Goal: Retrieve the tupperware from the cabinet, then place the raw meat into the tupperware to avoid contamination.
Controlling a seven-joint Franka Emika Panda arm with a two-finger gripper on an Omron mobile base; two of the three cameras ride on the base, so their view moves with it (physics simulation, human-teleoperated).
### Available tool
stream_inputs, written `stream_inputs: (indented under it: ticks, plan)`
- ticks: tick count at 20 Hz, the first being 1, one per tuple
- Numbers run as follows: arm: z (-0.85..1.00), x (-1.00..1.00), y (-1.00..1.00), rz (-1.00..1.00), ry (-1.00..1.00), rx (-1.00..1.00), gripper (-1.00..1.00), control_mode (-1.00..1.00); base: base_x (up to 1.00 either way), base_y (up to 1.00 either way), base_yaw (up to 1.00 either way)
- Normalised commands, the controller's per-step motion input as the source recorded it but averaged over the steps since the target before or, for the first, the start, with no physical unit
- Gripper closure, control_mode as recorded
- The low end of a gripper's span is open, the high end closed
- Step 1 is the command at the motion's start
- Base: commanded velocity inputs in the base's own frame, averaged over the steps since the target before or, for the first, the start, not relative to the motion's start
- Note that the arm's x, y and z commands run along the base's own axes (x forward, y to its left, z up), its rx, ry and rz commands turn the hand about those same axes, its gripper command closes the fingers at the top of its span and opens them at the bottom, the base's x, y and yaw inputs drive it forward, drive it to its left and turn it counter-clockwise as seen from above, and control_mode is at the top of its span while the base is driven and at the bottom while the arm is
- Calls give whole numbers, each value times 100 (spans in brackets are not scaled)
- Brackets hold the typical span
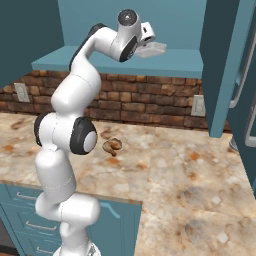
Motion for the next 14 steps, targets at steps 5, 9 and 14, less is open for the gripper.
stream_inputs:
  ticks: [5,9,14]
  plan:
    - [-3,14,-4,0,3,0,-100,-100,0,0,0]
    - [-4,11,0,0,3,0,-100,-100,0,0,0]
    - [-10,0,0,0,5,0,-100,-100,0,0,0]
